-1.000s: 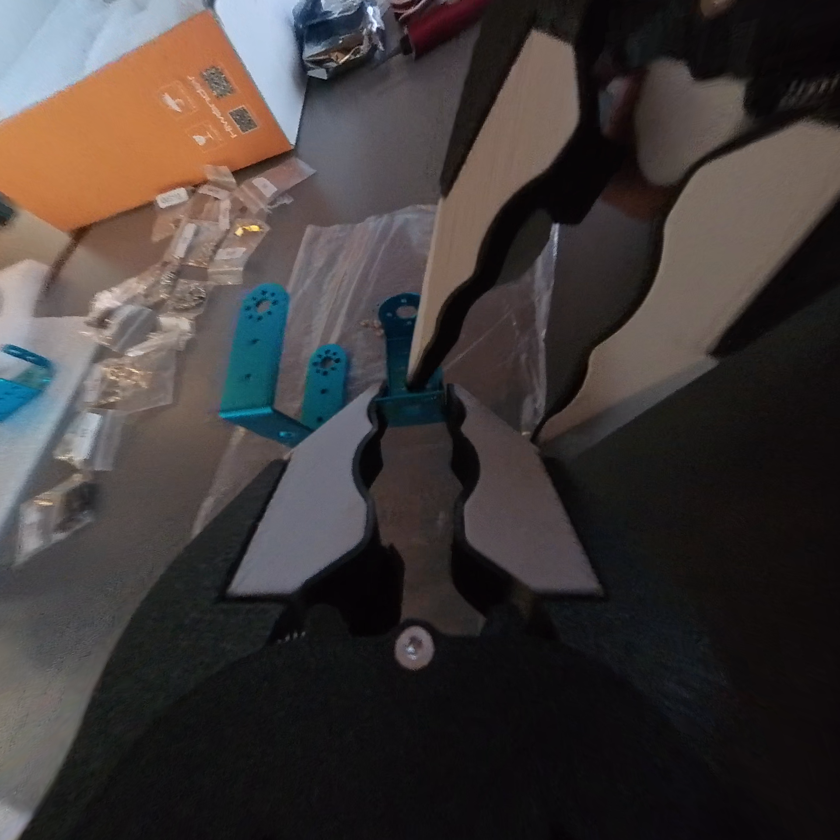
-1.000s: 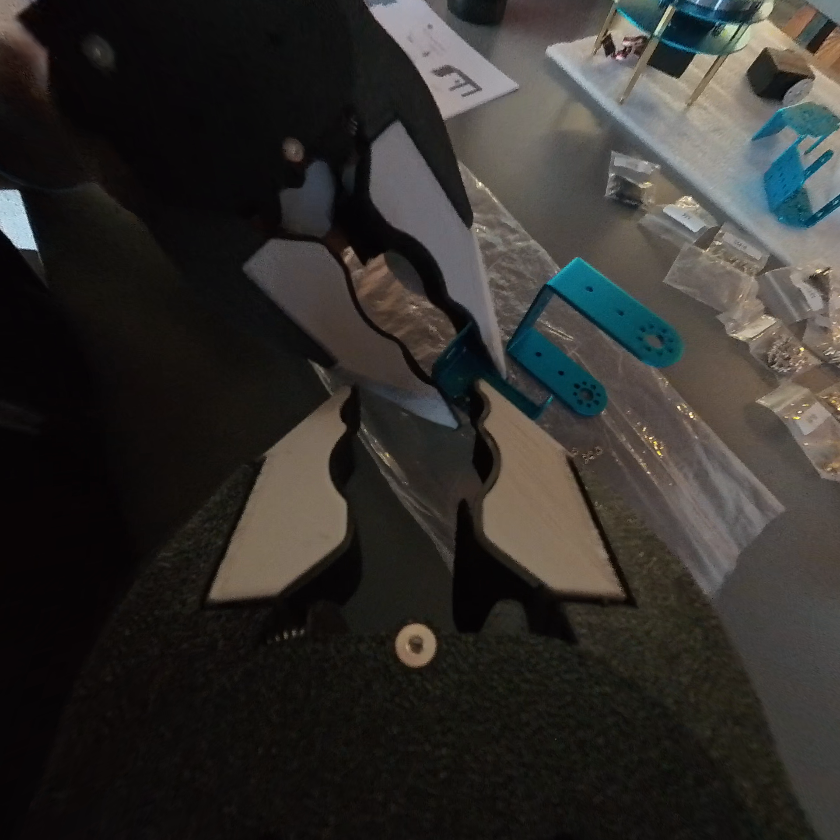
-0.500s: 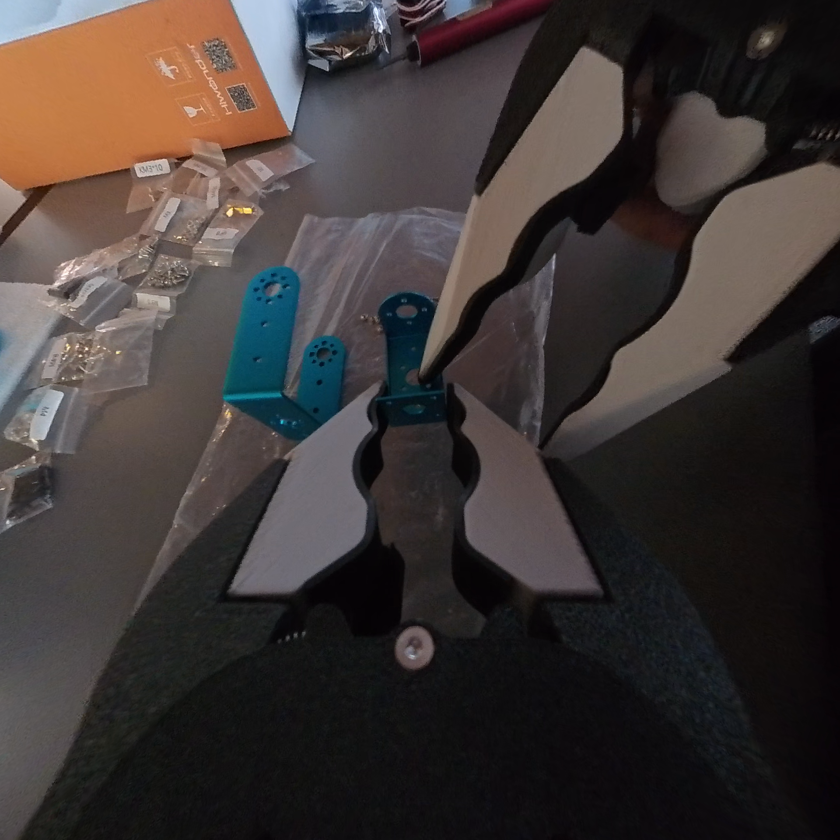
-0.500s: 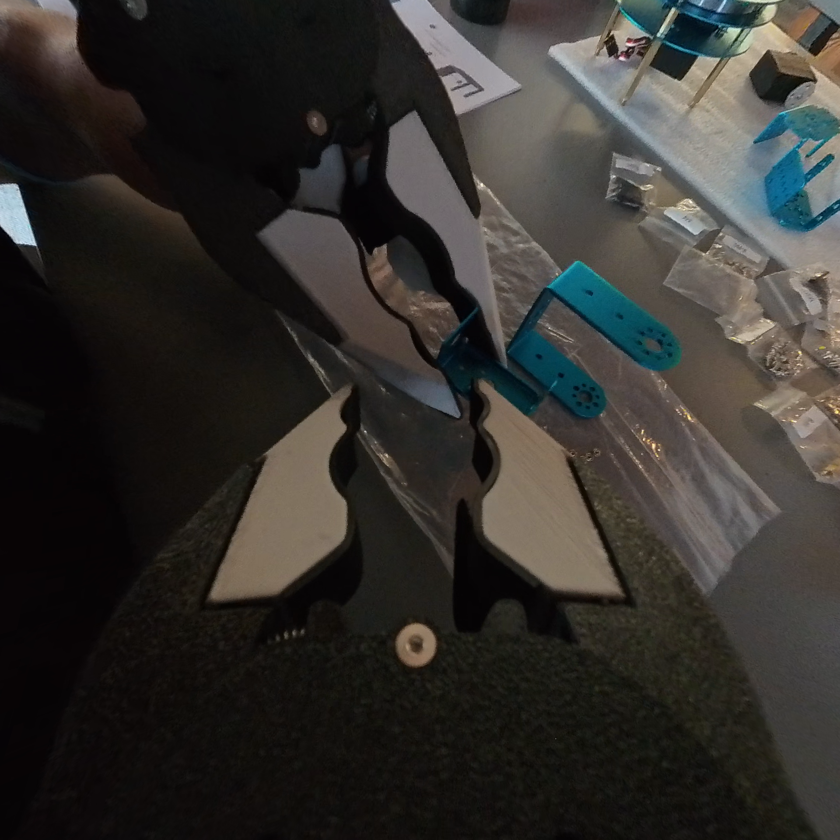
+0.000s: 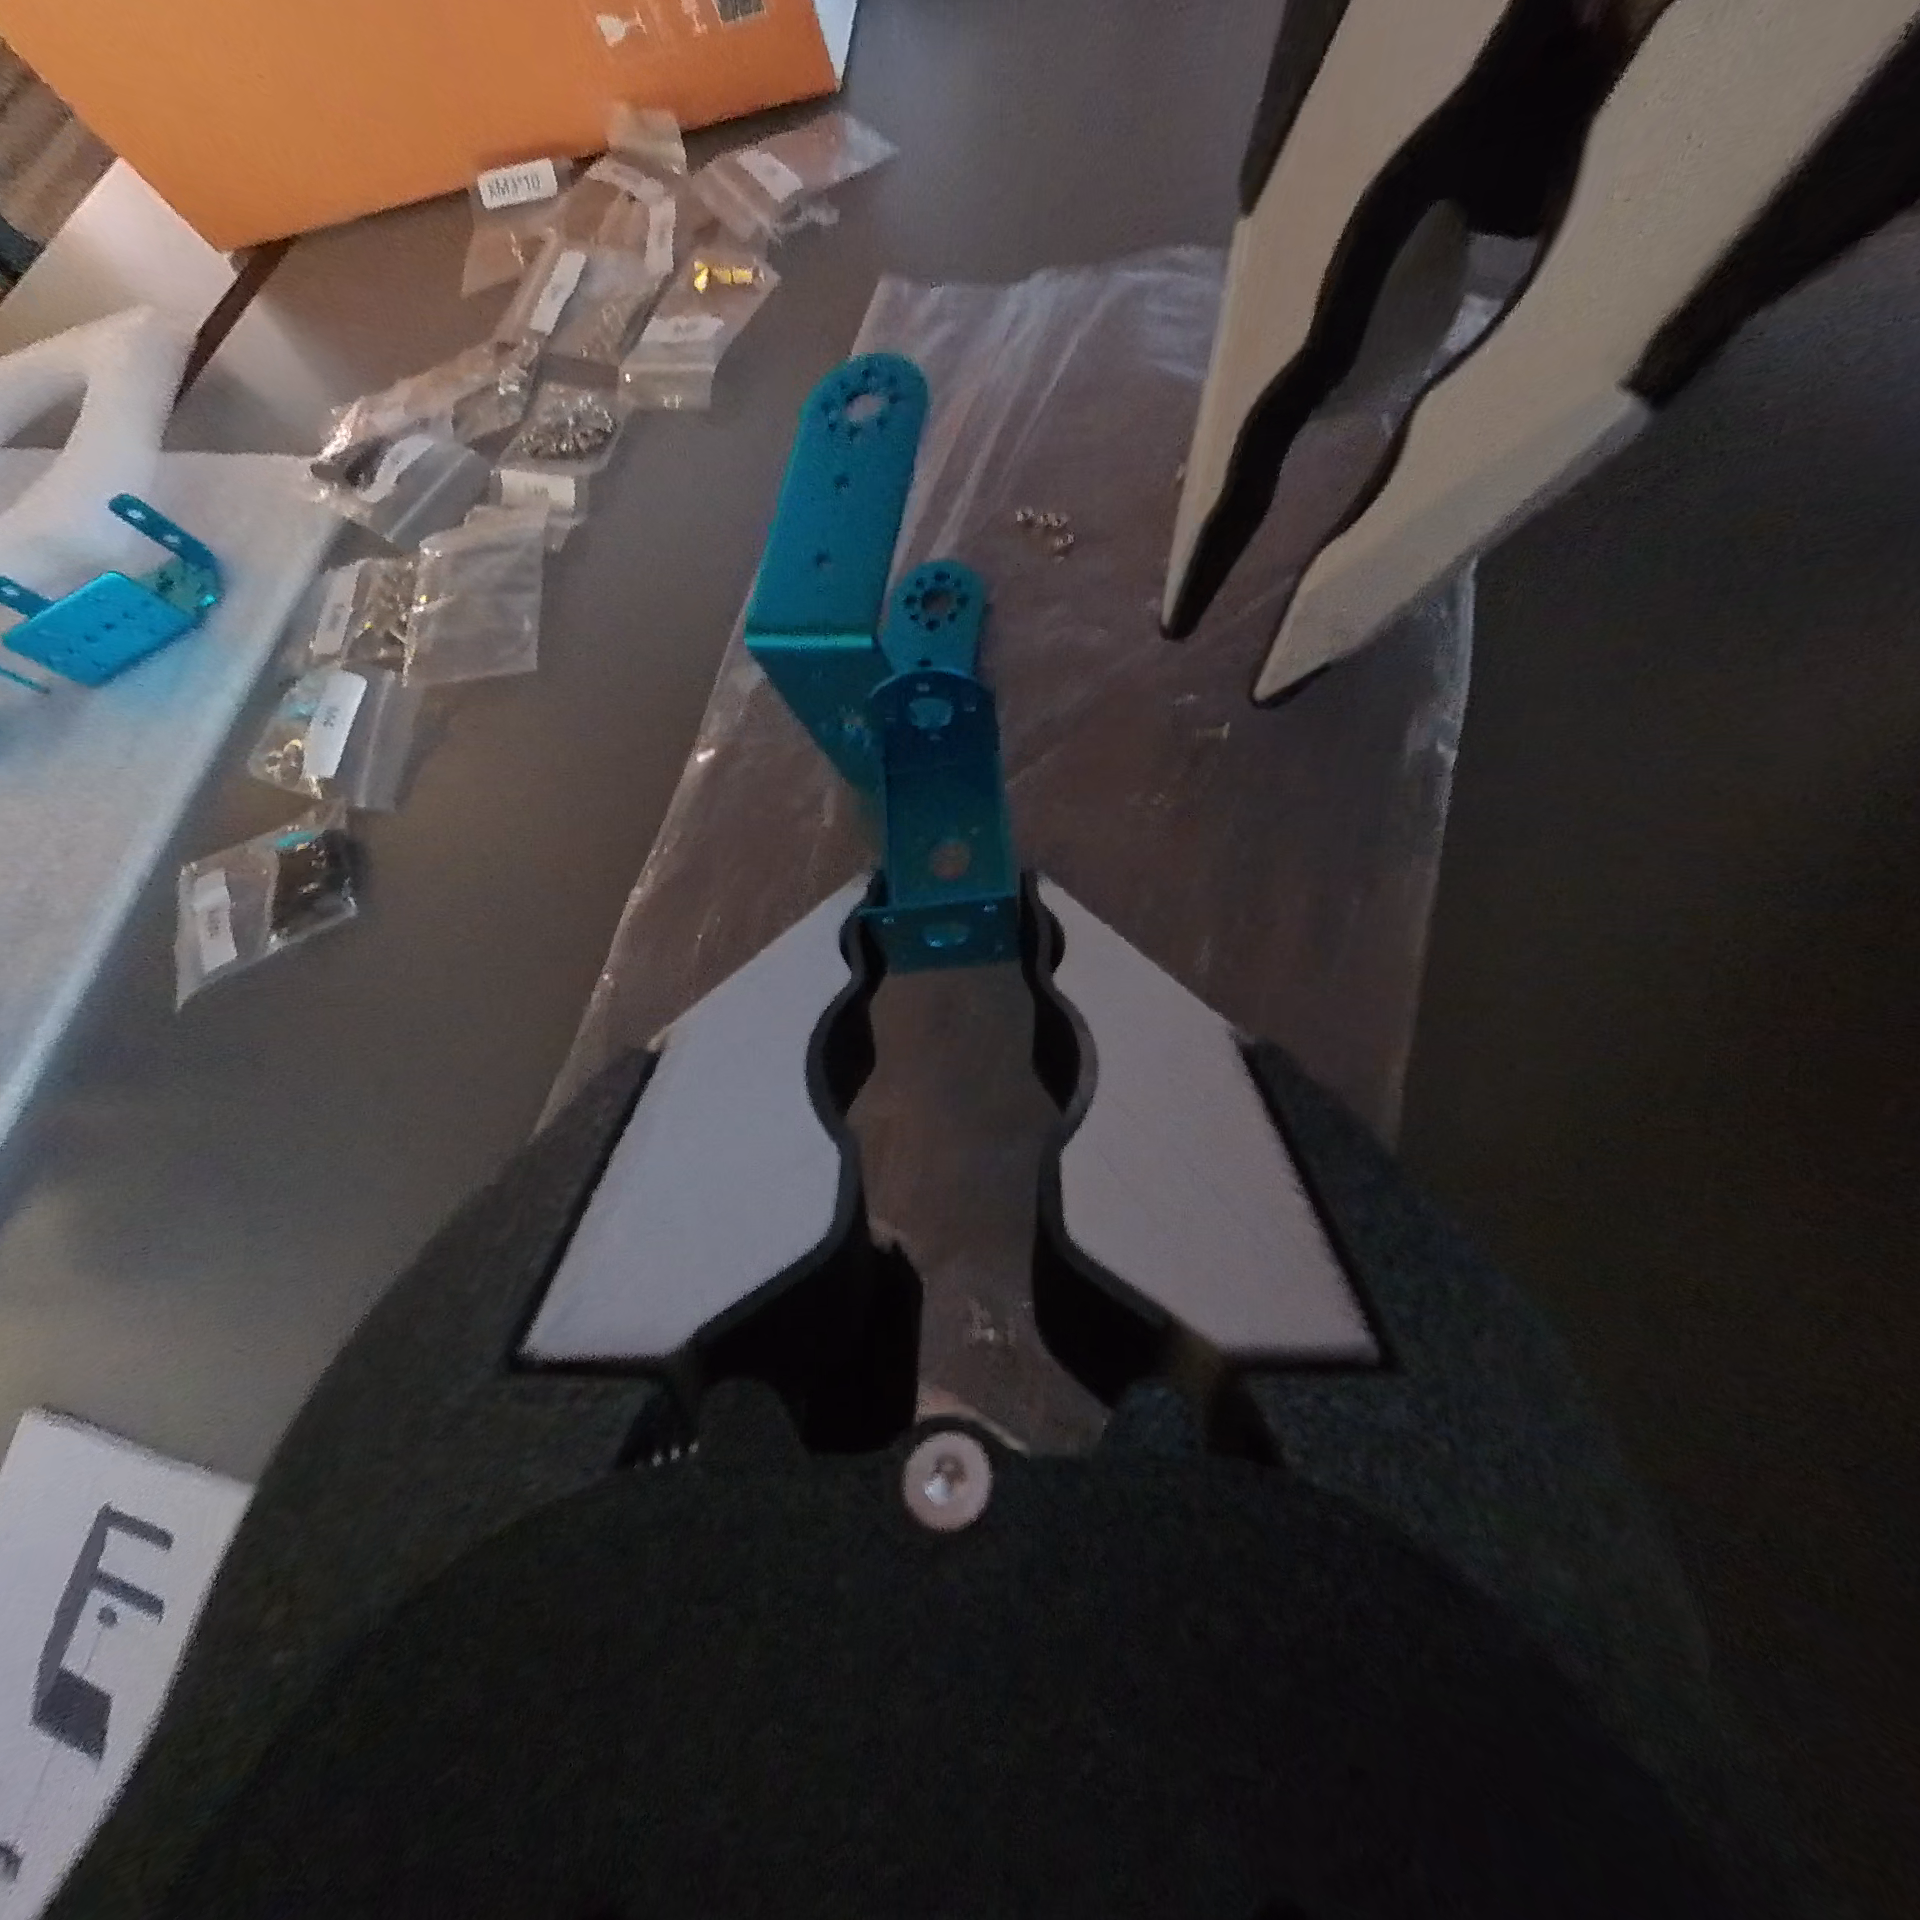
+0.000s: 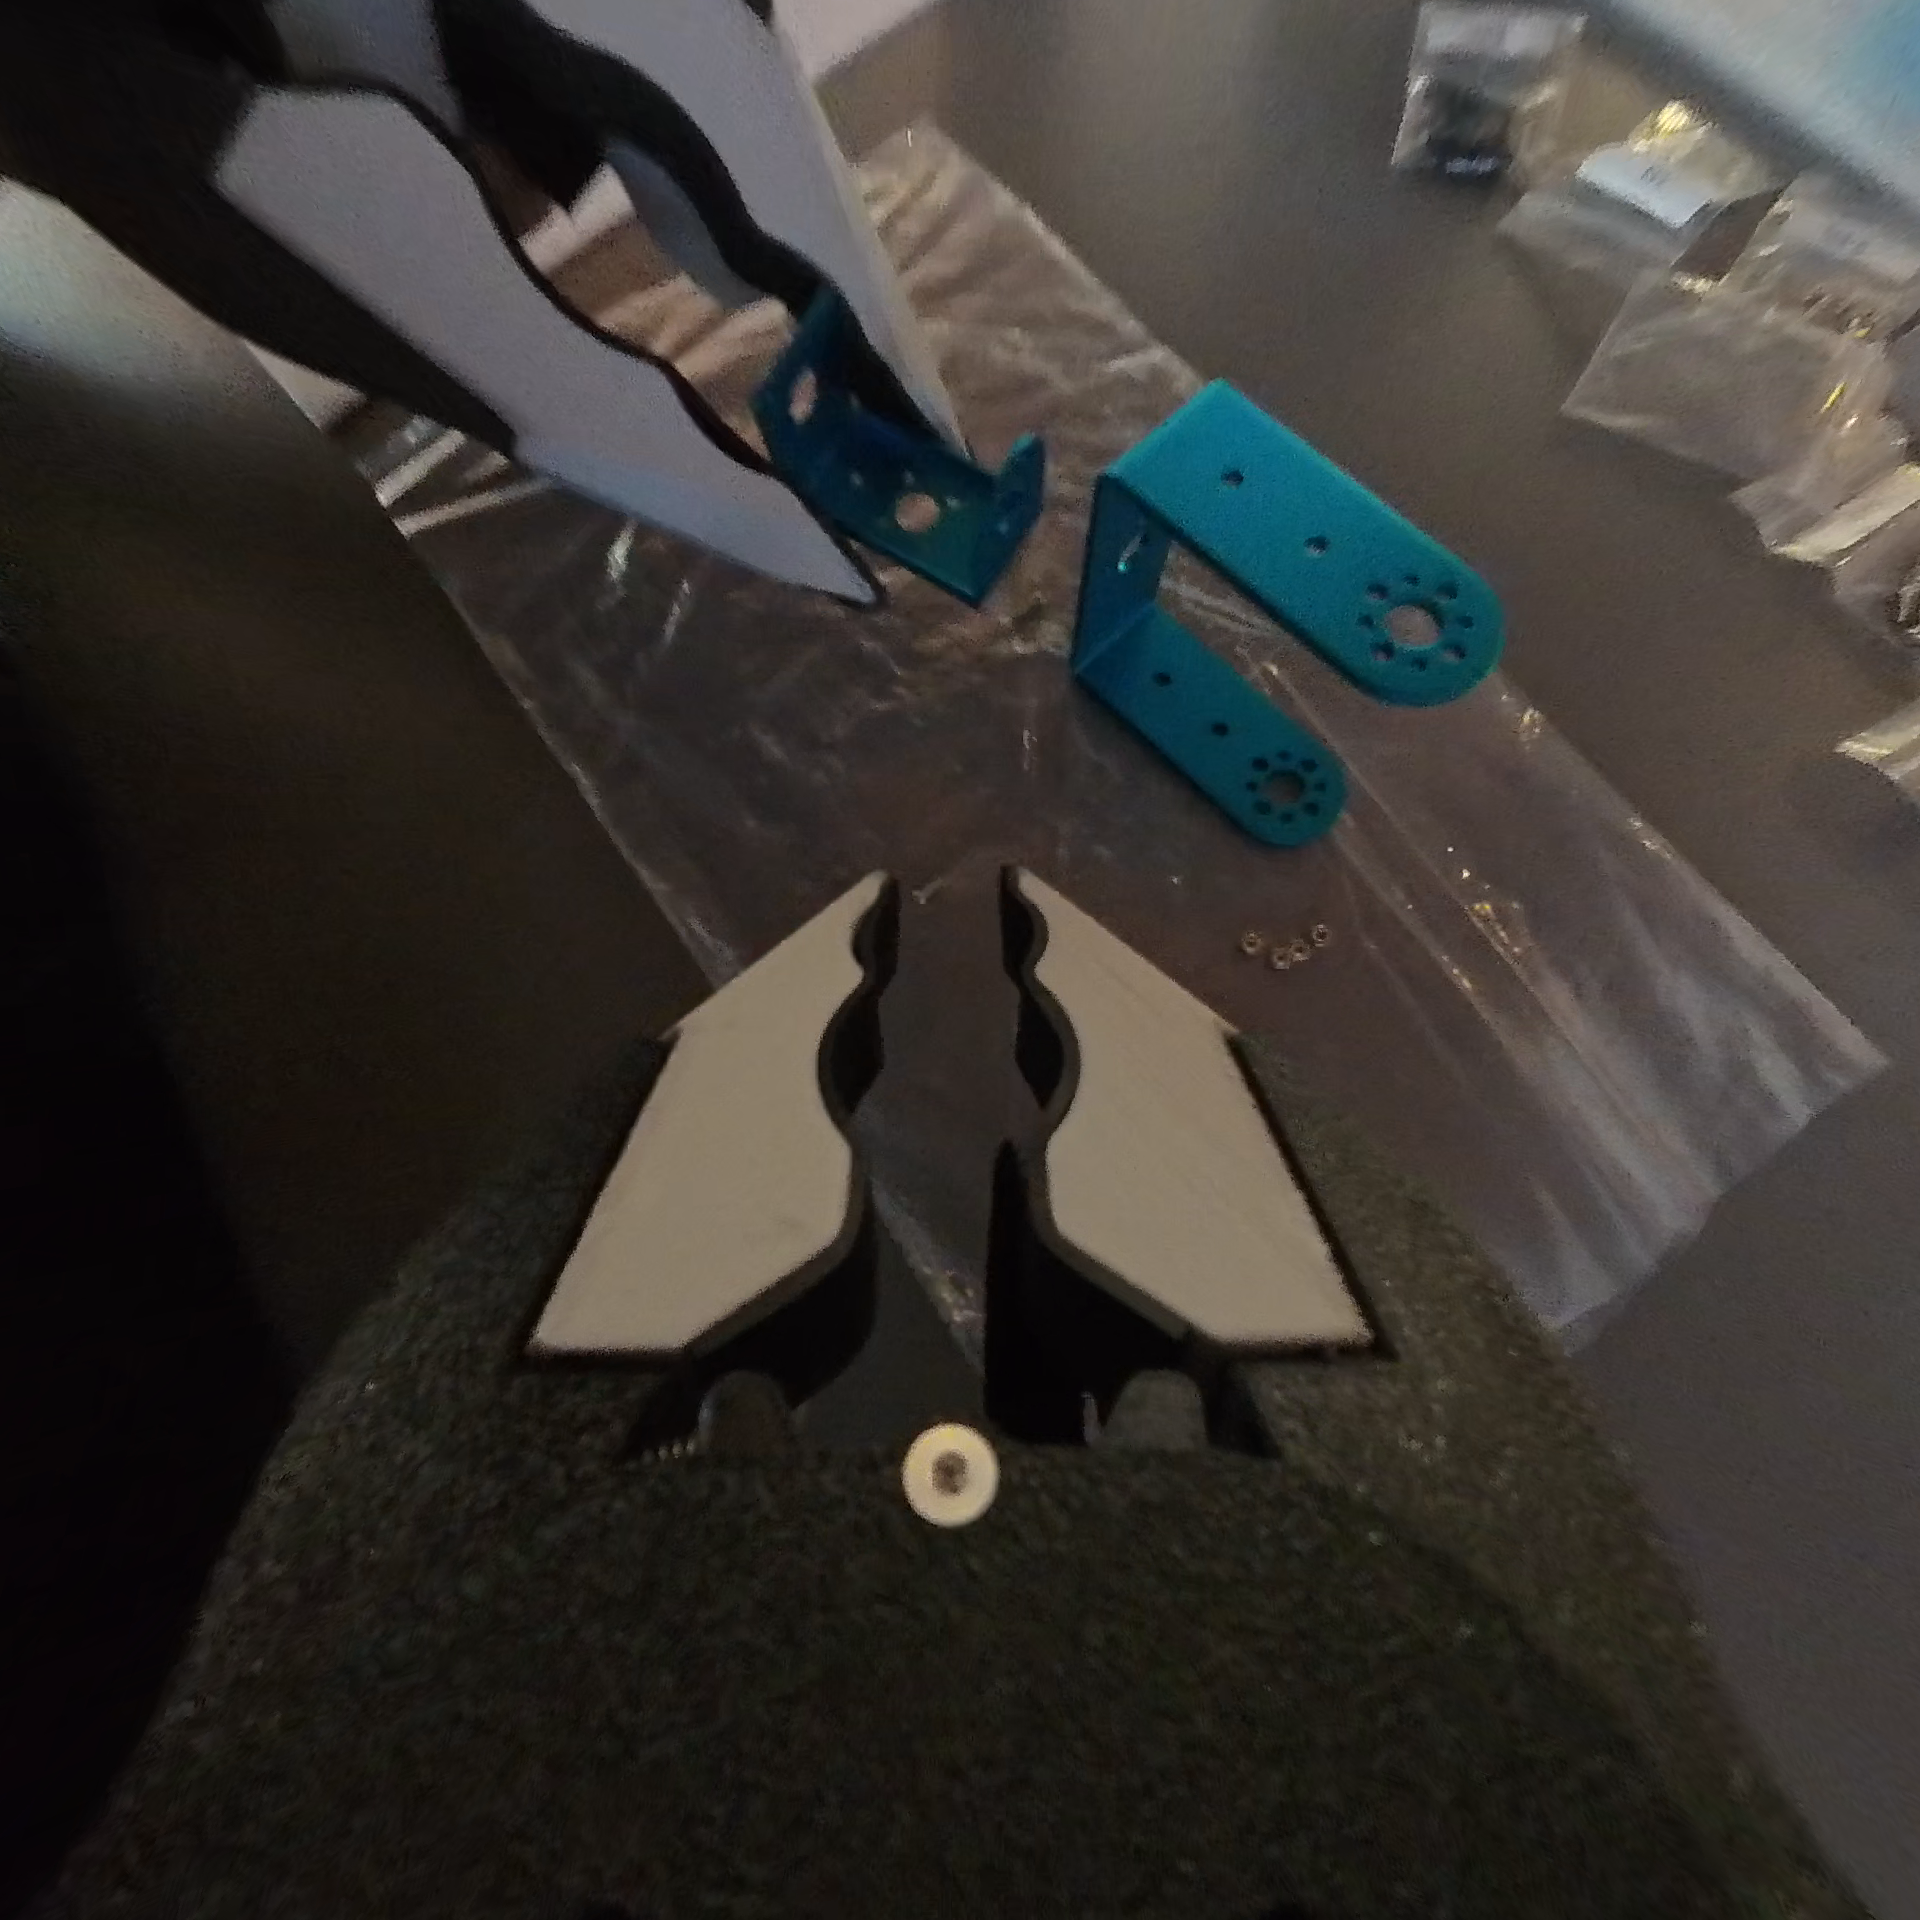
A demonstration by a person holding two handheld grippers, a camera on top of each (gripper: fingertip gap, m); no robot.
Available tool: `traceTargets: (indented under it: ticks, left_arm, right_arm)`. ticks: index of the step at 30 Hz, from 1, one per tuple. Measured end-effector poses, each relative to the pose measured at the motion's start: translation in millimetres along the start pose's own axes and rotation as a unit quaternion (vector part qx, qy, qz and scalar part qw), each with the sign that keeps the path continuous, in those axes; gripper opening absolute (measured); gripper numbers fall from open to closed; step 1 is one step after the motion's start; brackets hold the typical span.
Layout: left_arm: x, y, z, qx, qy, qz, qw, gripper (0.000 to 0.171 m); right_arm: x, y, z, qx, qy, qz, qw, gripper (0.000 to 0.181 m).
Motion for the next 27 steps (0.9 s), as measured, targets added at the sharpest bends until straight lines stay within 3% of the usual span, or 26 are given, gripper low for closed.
traceTargets:
  ticks: [6,27]
  left_arm:
    - [-4,-4,5,-0.002,0.0,-0.007,1.0,0.024]
    - [-1,-8,9,0.011,0.0,-0.004,1.0,0.024]
  right_arm:
    - [4,-3,5,-0.002,0.043,-0.028,0.999,0.013]
    - [16,2,-19,-0.056,-0.055,-0.023,0.997,0.003]
Point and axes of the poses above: each gripper's, where its closed fingertips meet, x out along the fingers, y out of its top, z = x × y across the jaws, the point moved 9 cm from there along -x, back along the fingers, and after that the axes turned 6 degrees about y, right-handed, at the moved point
